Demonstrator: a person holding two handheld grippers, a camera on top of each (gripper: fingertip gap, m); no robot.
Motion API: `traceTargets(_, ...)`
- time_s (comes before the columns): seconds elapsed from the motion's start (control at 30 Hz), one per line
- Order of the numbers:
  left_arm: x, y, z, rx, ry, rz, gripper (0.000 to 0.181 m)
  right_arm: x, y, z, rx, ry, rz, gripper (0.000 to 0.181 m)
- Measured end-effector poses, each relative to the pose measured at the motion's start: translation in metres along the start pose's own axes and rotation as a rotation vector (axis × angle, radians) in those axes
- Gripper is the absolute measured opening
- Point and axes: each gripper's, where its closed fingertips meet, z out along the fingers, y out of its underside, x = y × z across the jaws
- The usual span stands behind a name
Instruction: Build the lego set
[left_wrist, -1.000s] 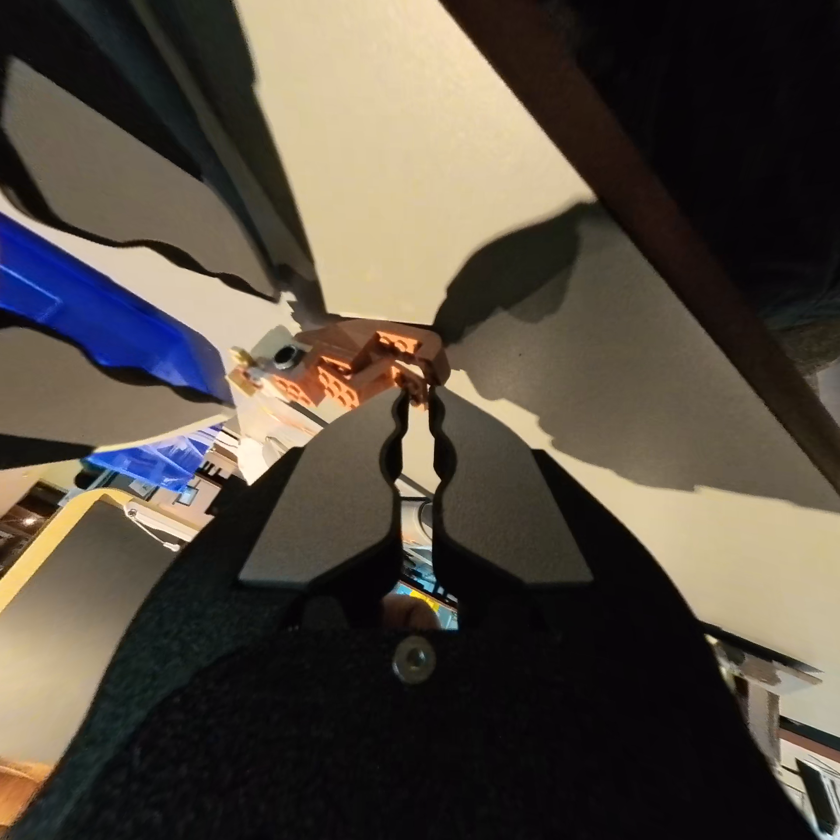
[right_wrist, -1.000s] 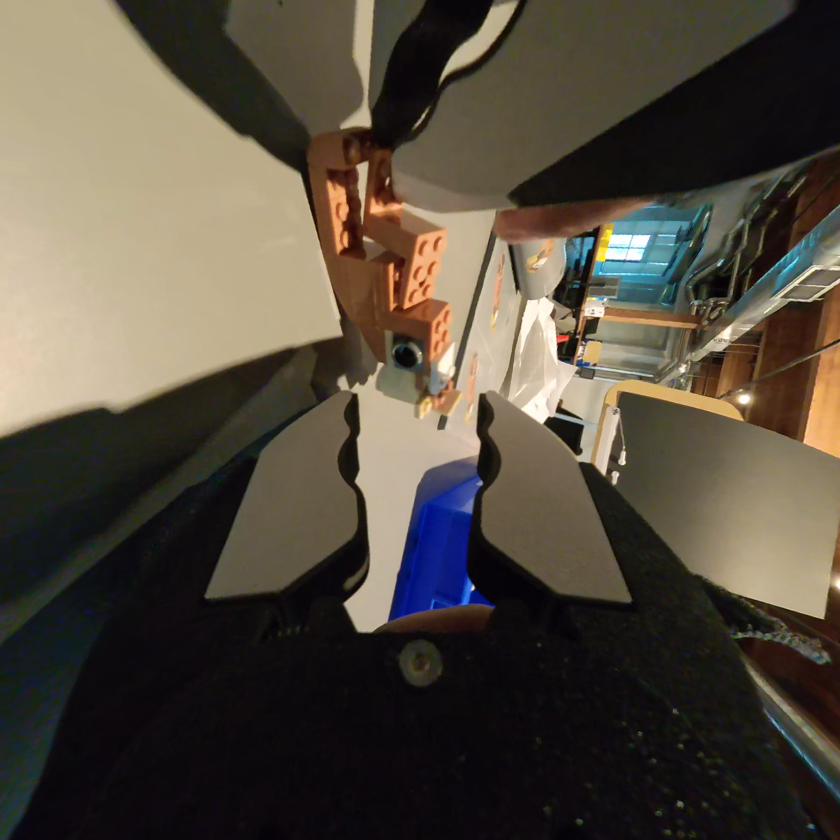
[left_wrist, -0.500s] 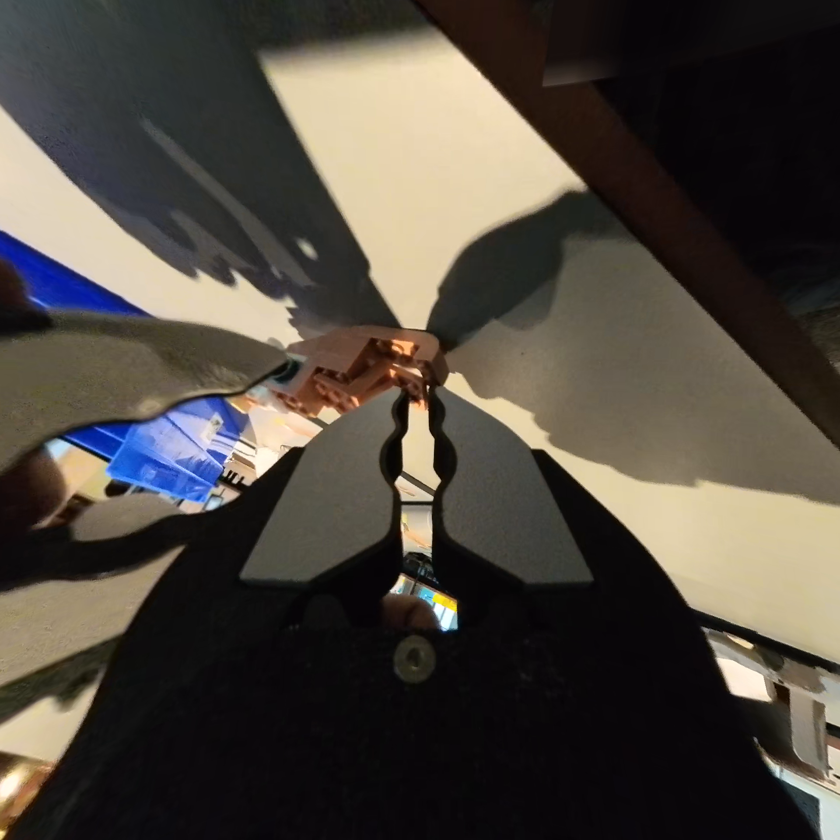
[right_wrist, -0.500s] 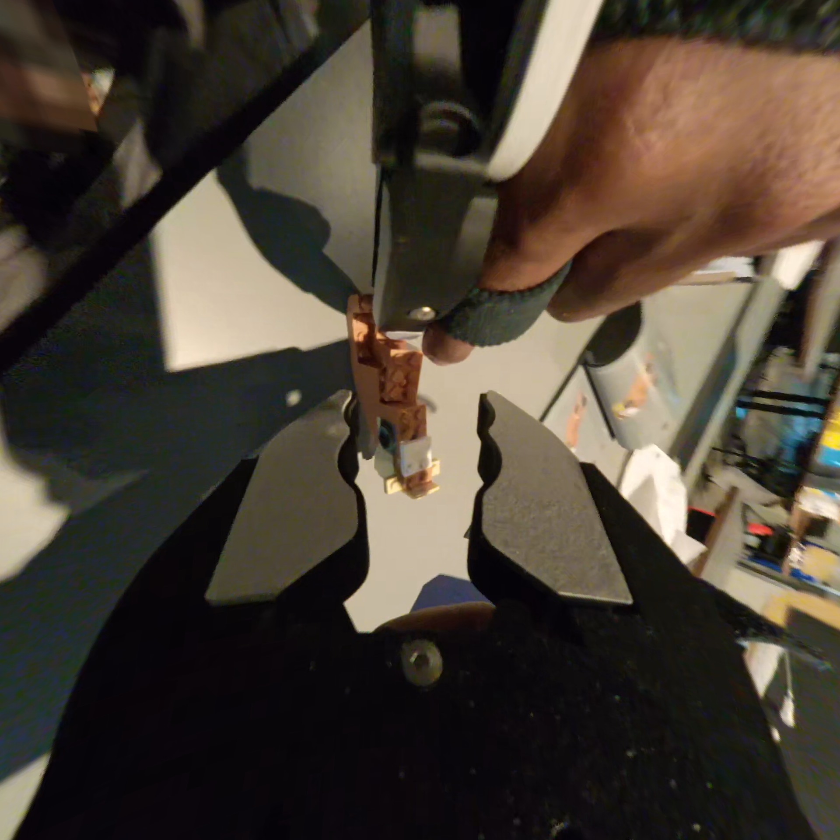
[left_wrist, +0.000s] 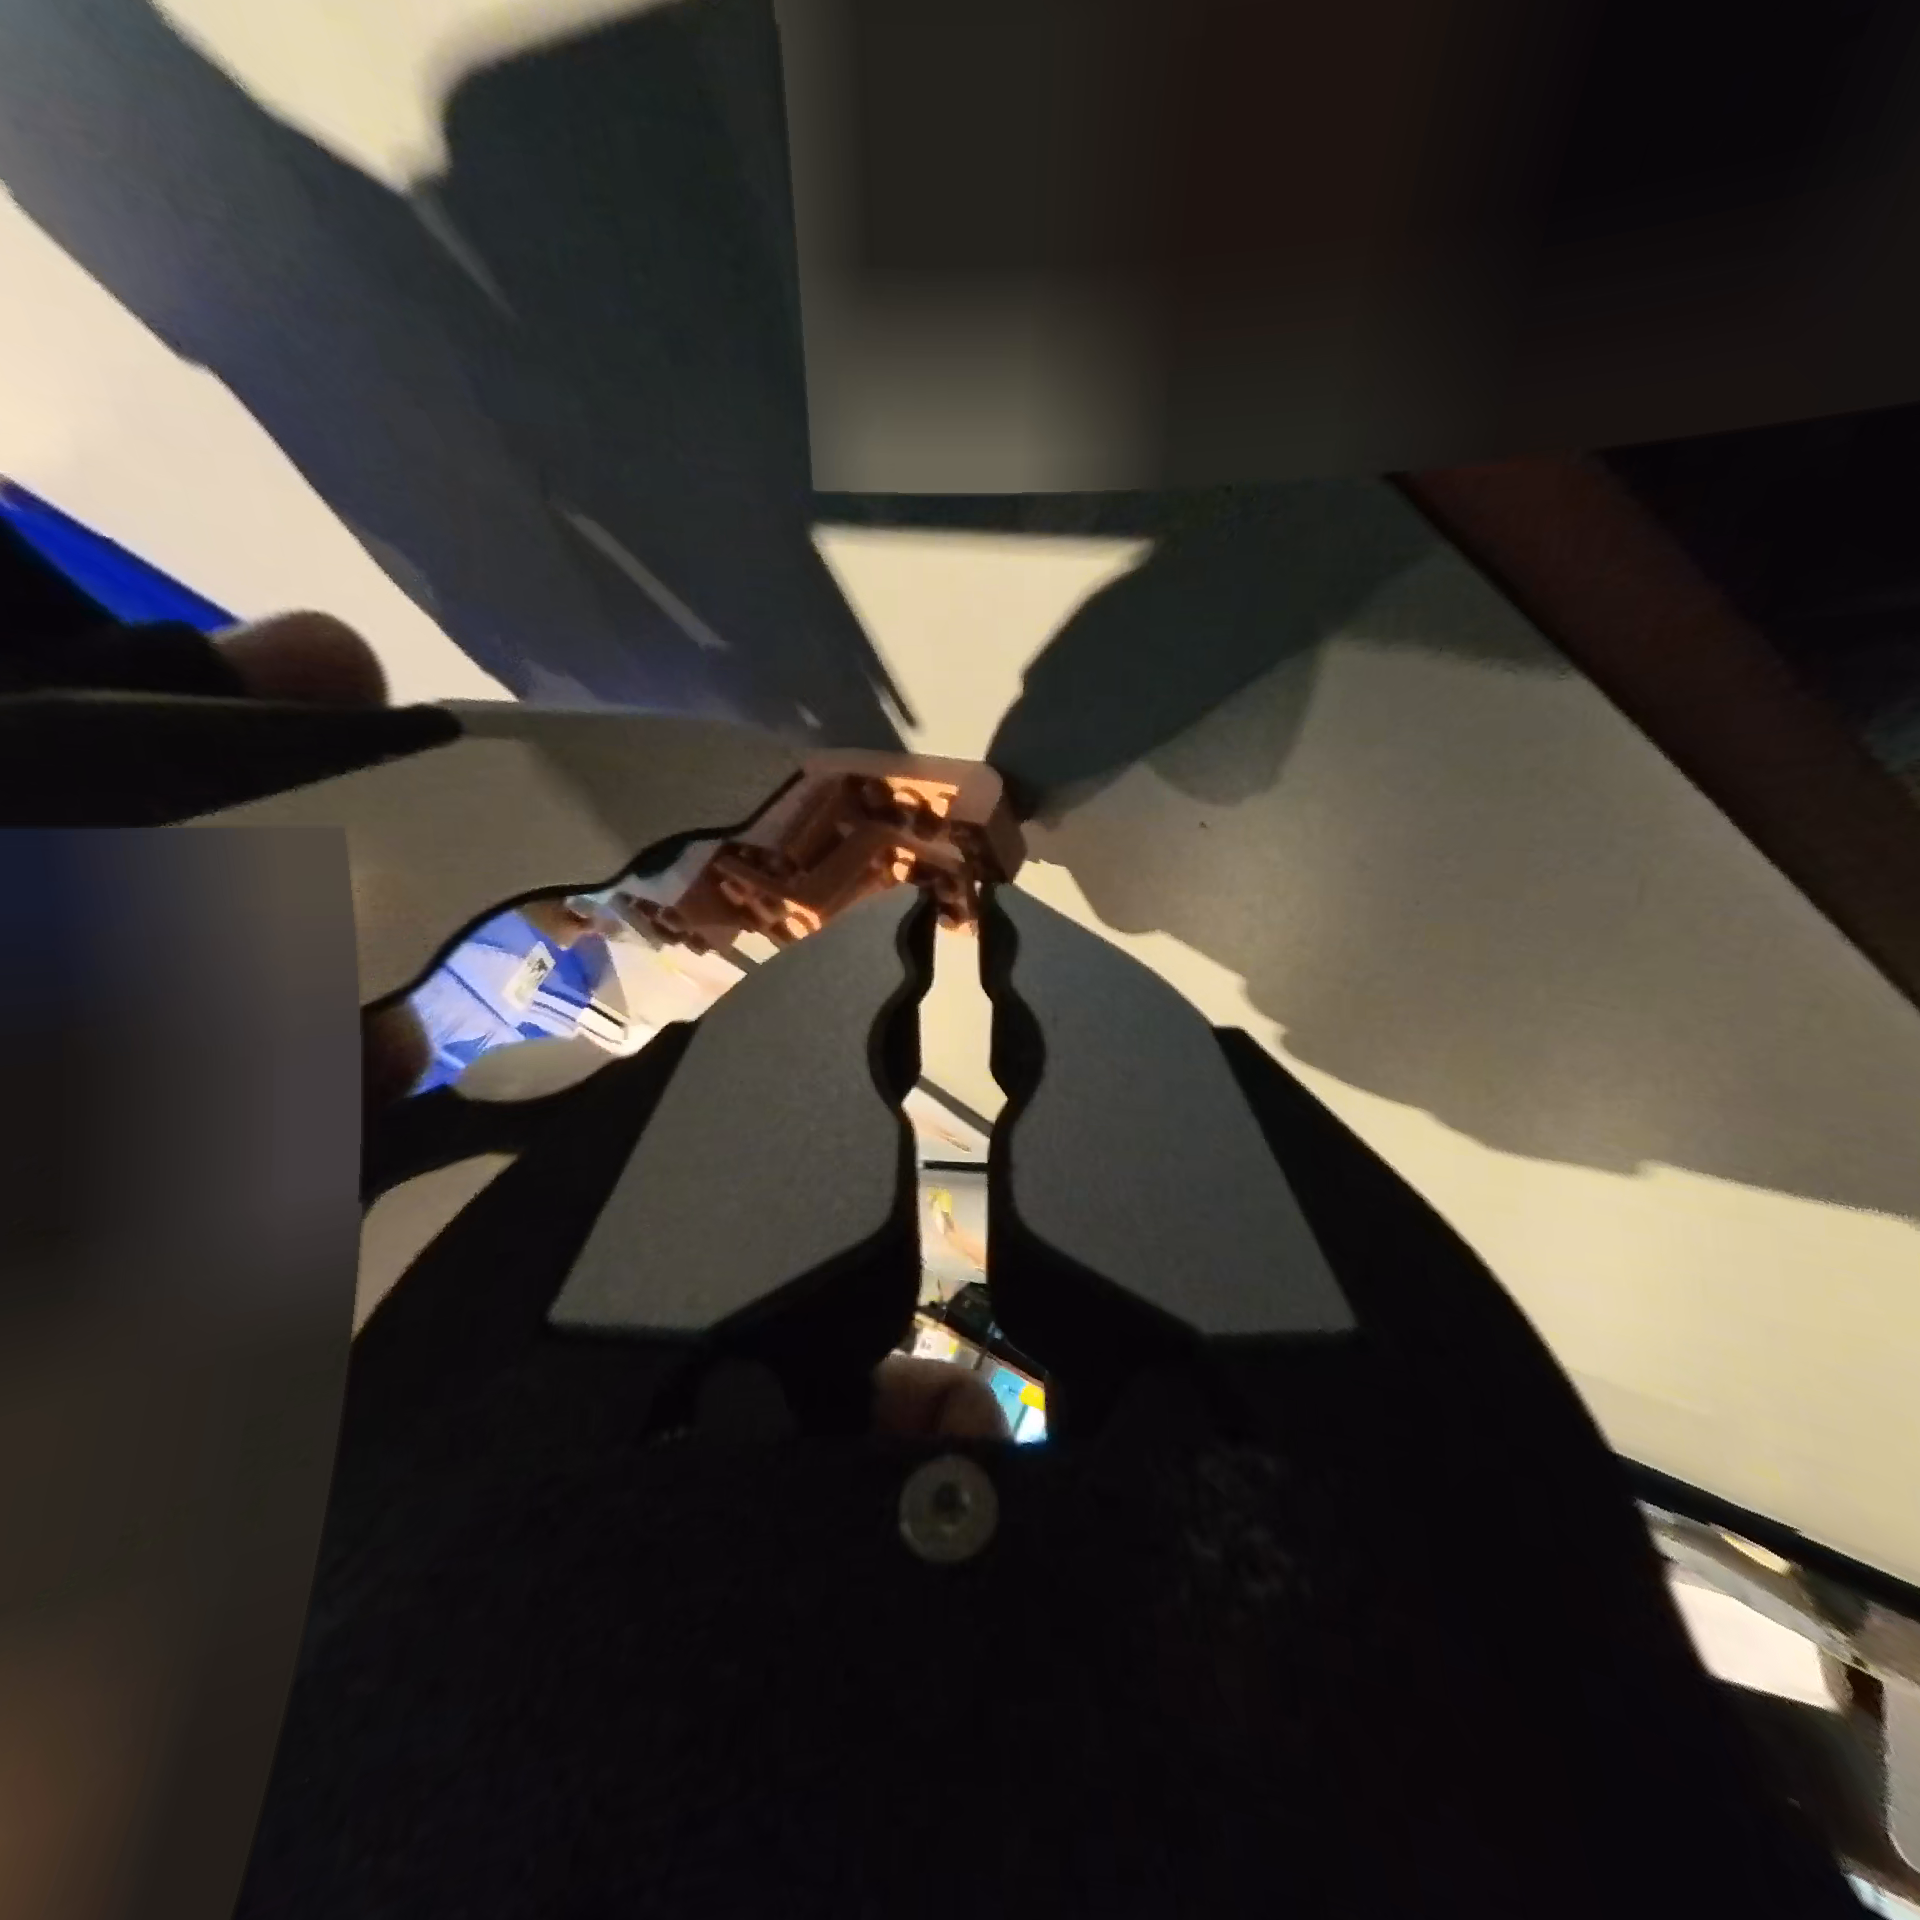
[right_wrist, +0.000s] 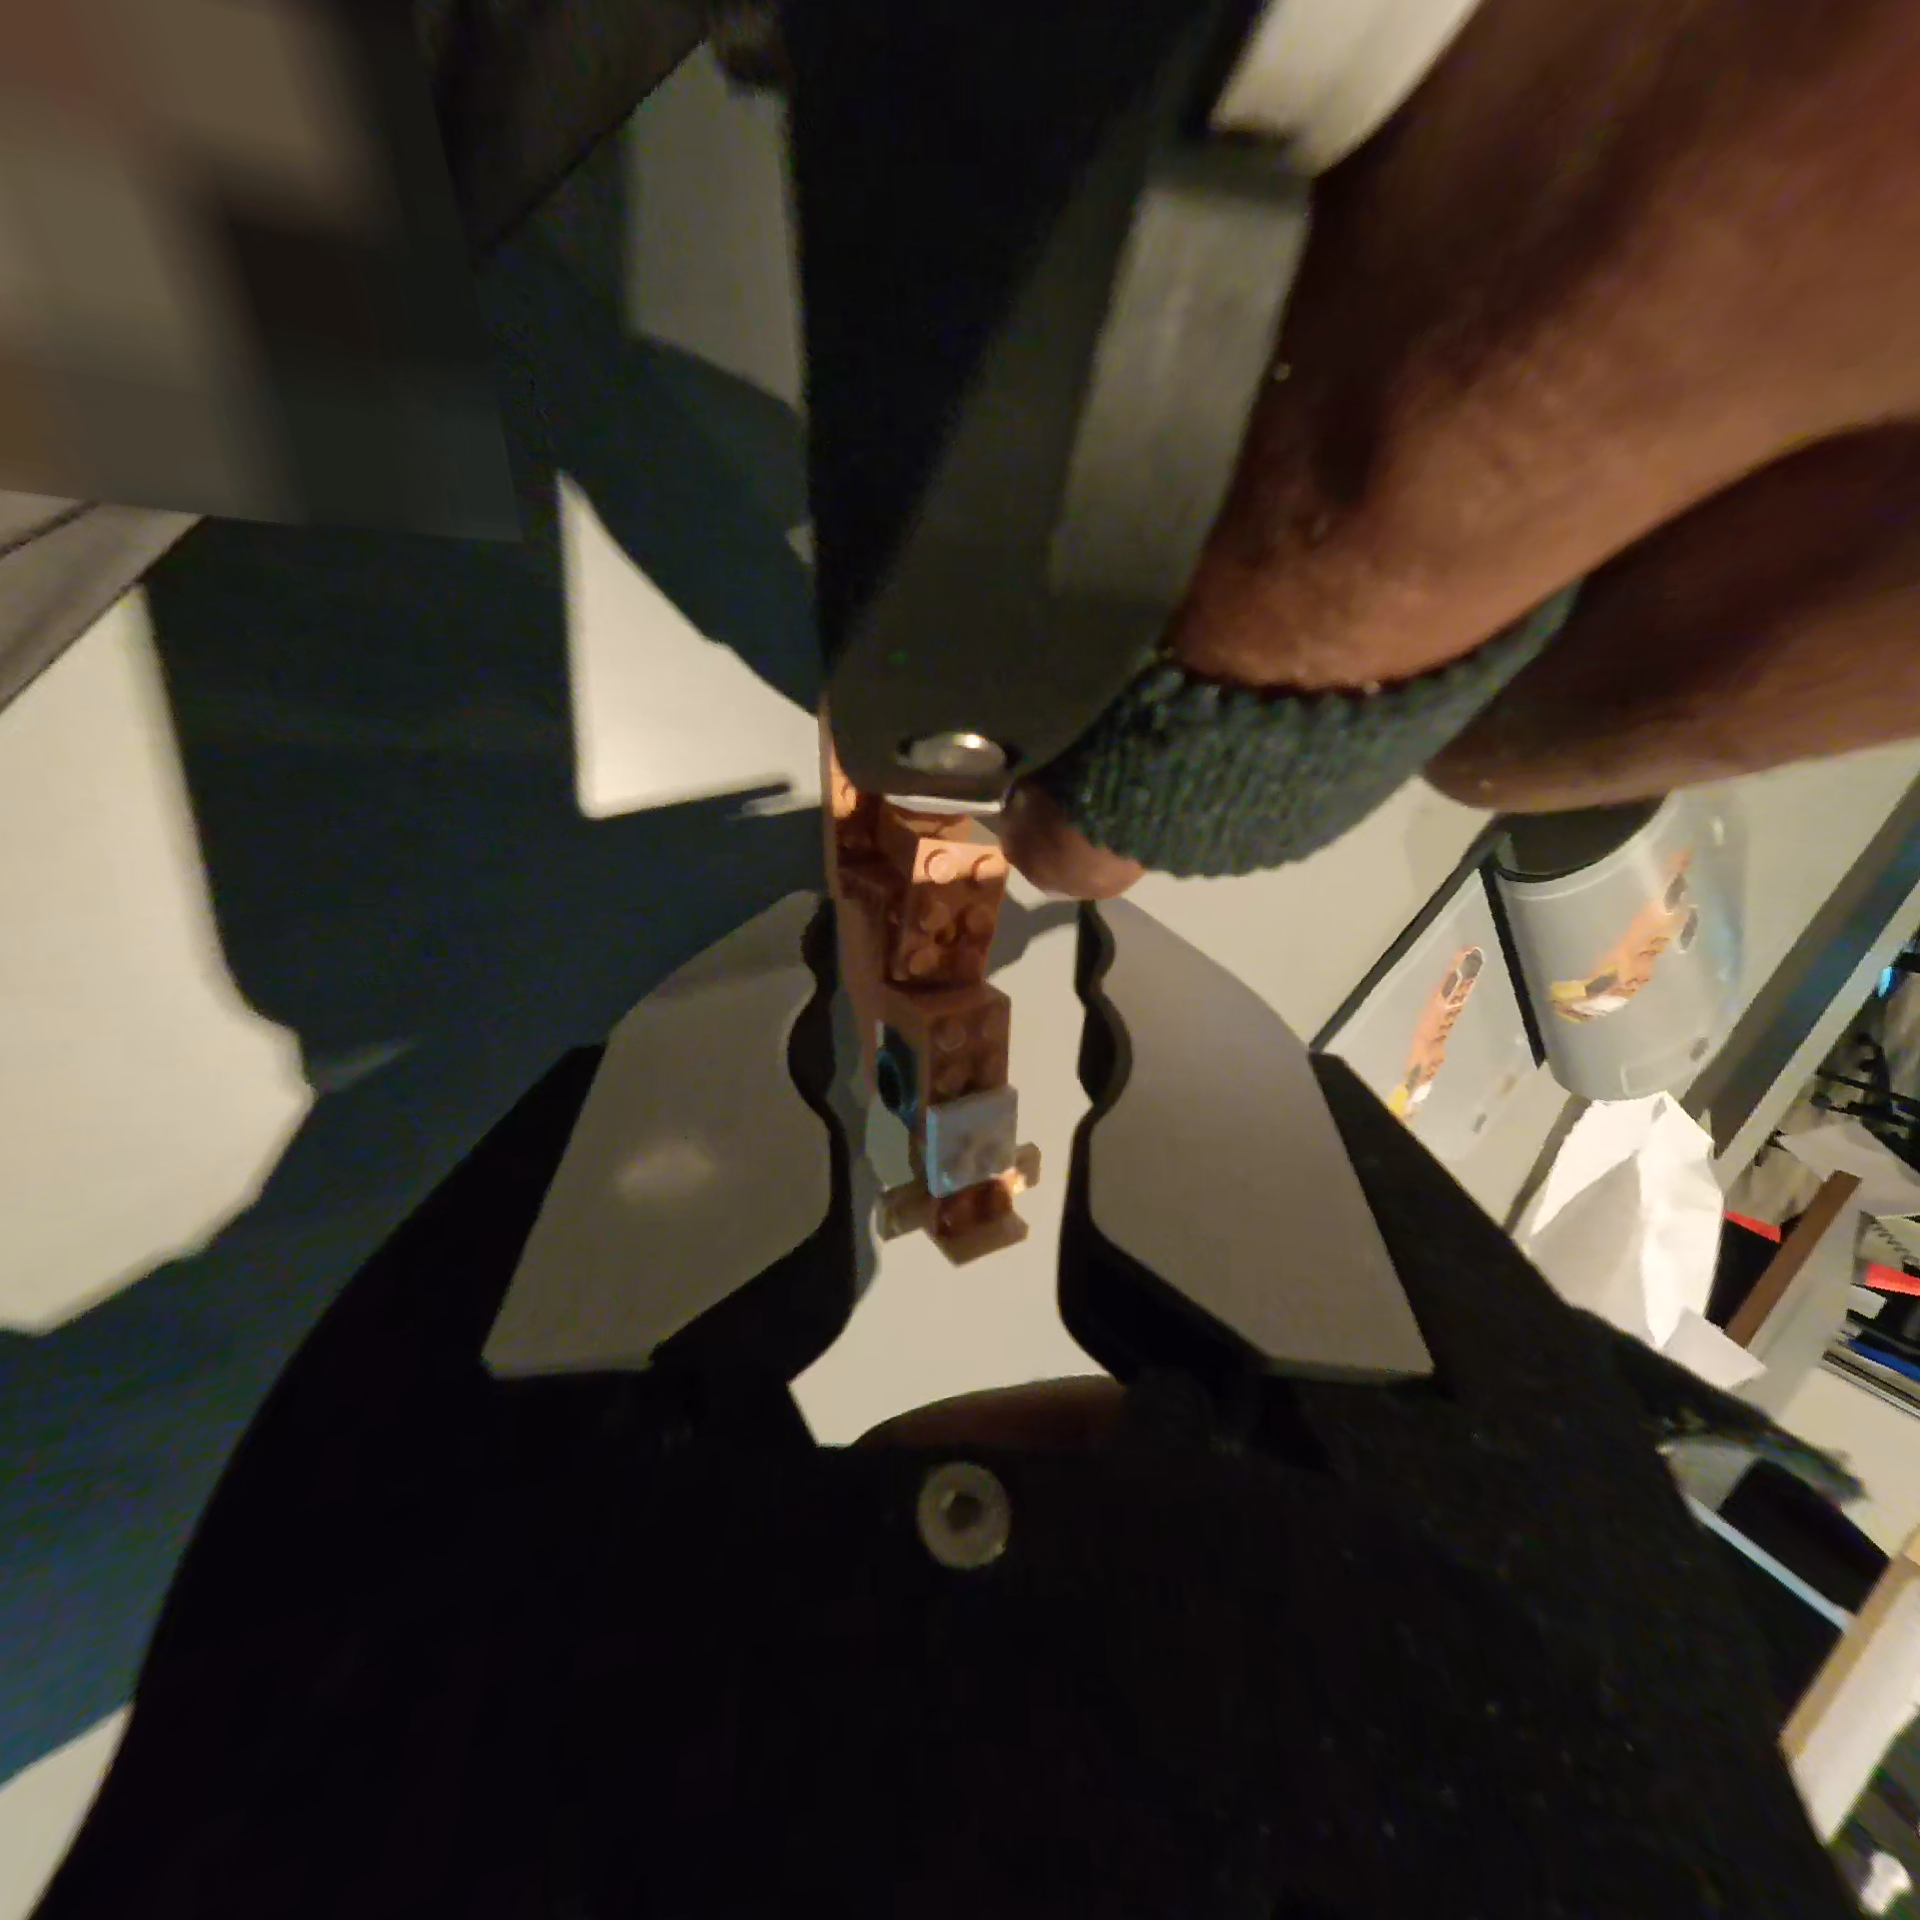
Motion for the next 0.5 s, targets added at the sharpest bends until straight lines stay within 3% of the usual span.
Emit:
traceTargets(0.13,0.000,0.000,0.000,0.009,-0.018,-0.014,0.007,-0.002,0.003,0.005,-0.016,-0.007,-0.017,0.021)
traceTargets(0.27,0.003,0.006,-0.001,0.021,-0.045,-0.110,0.012,-0.002,0.003,0.005,-0.011,0.002,0.008,0.021)
traceTargets(0.4,0.020,0.012,-0.006,0.103,-0.057,-0.388,0.020,-0.002,0.005,0.004,-0.009,0.020,0.035,0.020)
traceTargets(0.5,0.033,0.011,-0.012,0.222,-0.041,-0.728,0.024,-0.002,0.005,0.004,-0.009,0.019,0.046,0.020)
